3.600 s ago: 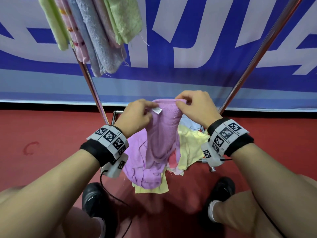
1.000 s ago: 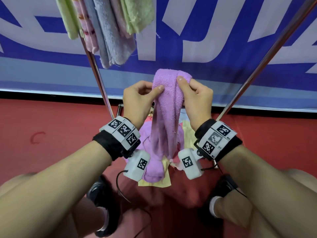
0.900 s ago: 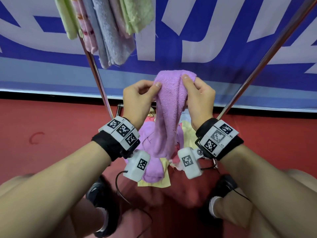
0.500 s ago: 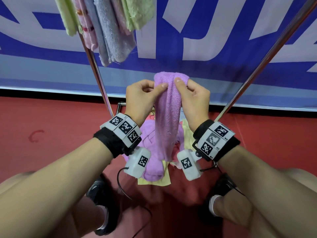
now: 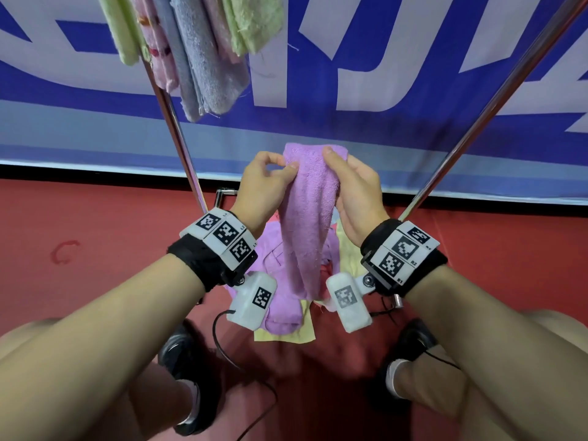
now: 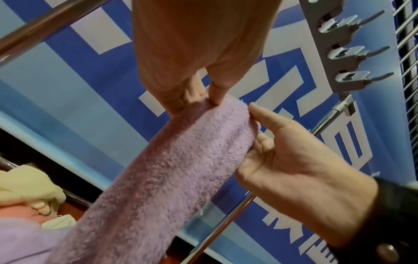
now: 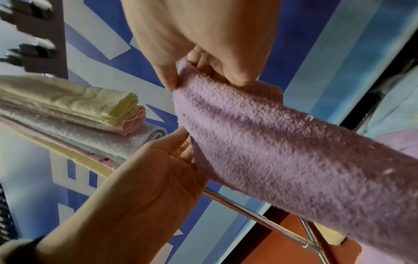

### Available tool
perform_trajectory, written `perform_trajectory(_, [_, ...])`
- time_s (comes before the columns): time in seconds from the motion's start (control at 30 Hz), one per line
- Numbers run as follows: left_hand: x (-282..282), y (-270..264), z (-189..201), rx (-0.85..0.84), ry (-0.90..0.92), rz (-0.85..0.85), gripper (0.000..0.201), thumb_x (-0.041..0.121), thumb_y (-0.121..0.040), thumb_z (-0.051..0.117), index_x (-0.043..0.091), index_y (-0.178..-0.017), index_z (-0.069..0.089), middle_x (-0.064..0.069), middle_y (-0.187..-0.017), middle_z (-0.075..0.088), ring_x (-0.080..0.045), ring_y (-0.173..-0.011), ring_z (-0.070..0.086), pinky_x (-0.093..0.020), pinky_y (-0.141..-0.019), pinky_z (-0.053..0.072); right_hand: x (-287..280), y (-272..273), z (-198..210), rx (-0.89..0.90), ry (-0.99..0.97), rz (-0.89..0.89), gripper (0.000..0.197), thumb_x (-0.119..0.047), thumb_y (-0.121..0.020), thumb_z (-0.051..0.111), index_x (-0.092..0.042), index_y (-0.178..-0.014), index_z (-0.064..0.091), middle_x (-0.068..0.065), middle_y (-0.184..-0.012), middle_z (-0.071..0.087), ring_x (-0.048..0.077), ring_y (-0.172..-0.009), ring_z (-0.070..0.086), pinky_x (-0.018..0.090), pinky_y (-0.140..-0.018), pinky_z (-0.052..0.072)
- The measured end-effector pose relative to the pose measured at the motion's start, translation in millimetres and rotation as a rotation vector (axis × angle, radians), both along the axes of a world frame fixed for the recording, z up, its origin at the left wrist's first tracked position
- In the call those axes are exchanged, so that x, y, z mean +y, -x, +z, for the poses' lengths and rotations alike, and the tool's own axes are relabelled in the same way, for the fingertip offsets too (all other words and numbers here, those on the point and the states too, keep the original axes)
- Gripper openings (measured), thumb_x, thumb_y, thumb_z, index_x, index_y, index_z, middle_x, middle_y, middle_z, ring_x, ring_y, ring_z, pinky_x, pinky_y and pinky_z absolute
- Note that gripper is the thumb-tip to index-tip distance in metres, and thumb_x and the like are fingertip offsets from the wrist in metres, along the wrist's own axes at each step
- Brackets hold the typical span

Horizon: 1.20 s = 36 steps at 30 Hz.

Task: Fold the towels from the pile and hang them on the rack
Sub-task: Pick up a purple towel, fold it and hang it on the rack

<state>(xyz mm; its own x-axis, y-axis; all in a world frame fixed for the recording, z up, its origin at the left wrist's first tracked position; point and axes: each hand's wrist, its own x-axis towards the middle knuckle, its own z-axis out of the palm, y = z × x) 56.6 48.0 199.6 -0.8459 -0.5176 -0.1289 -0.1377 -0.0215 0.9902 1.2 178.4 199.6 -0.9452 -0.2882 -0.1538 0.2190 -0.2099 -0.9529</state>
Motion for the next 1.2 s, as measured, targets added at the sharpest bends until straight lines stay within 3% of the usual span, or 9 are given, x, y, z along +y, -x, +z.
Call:
perform_trajectory(0.1, [0,-3,-2,0.003,0.047,0.005,0.021,0.034,-0.092,0.07,0.017,-0.083,0.062,0.0,-0.068,0.057,-0.012,-0.06,0.054,-0.034,-0.068,0.051,2,-1,2,0.033,-0.019,0.0,0.039,-0.033,-0.083,0.074,0.0,-0.104,0.074,0.028,-0.116,0.07,0.026,-0.097,0.067,0.056,-0.098,0.053])
perform_trajectory(0.23, [1,-7,4,-0.042,-0.176,-0.232,0.05,0.06,-0.08,0.067,0.012,-0.091,0.06,-0.011,-0.087,0.047,-0.027,-0.08,0.039,-0.042,-0.077,0.034,6,9,4,0.168,-0.095,-0.05,0.021,-0.027,-0.091,0.068,-0.008,-0.1,0.072,0.019,-0.105,0.075,0.02,-0.092,0.067,0.045,-0.09,0.055])
perform_trajectory(0.4, [5,-12,5,-0.073,-0.149,-0.313,0.034,0.027,-0.092,0.072,-0.001,-0.111,0.07,-0.016,-0.106,0.072,-0.023,-0.089,0.064,-0.034,-0.079,0.053,12,18,5,0.272,-0.196,-0.074,0.015,-0.019,-0.102,0.057,-0.021,-0.091,0.066,-0.002,-0.09,0.069,0.012,-0.083,0.062,0.034,-0.081,0.052])
perform_trajectory(0.53, [3,-11,12,-0.12,-0.126,-0.316,0.035,0.024,-0.089,0.074,-0.004,-0.109,0.072,-0.023,-0.114,0.071,-0.022,-0.089,0.064,-0.032,-0.078,0.054,15,25,11,0.182,-0.166,-0.06,0.023,-0.03,-0.103,0.054,-0.012,-0.102,0.067,0.002,-0.095,0.07,0.013,-0.084,0.064,0.032,-0.078,0.052])
perform_trajectory(0.63, [-1,-8,21,-0.016,-0.11,-0.224,0.028,0.021,-0.087,0.076,-0.001,-0.104,0.075,-0.018,-0.103,0.075,-0.022,-0.084,0.065,-0.037,-0.077,0.053,14,18,9,-0.126,0.121,0.172,0.054,-0.043,-0.099,0.06,0.002,-0.129,0.063,0.018,-0.123,0.071,0.025,-0.116,0.069,0.042,-0.104,0.053])
perform_trajectory(0.7, [-8,-4,25,0.048,-0.114,-0.142,0.023,0.022,-0.087,0.077,0.001,-0.098,0.077,-0.019,-0.098,0.075,-0.022,-0.081,0.066,-0.039,-0.077,0.053,11,6,4,-0.144,0.035,0.323,0.052,-0.035,-0.095,0.068,0.003,-0.129,0.064,0.021,-0.126,0.07,0.03,-0.122,0.066,0.048,-0.111,0.048])
perform_trajectory(0.83, [-19,-4,27,0.006,0.052,-0.056,0.031,0.04,-0.088,0.074,0.013,-0.074,0.068,0.005,-0.06,0.059,-0.008,-0.057,0.048,-0.021,-0.055,0.041,6,4,-2,0.024,-0.142,0.202,0.031,-0.016,-0.094,0.072,0.001,-0.12,0.068,0.02,-0.118,0.074,0.035,-0.116,0.068,0.056,-0.103,0.052])
perform_trajectory(1.07, [-4,-17,0,0.018,0.04,-0.109,0.021,0.021,-0.082,0.083,0.006,-0.091,0.071,0.005,-0.073,0.074,-0.005,-0.067,0.065,-0.019,-0.065,0.052,6,10,13,0.04,0.094,0.067,0.016,-0.014,-0.102,0.059,-0.007,-0.114,0.068,0.019,-0.121,0.072,0.029,-0.112,0.07,0.051,-0.103,0.054])
perform_trajectory(1.2, [-5,-15,5,0.014,0.001,-0.106,0.018,0.024,-0.086,0.078,0.009,-0.082,0.07,-0.009,-0.073,0.062,-0.016,-0.069,0.052,-0.027,-0.063,0.043,8,12,21,-0.033,0.242,0.036,0.02,-0.009,-0.107,0.047,-0.005,-0.12,0.062,0.02,-0.127,0.067,0.031,-0.121,0.065,0.048,-0.106,0.052])
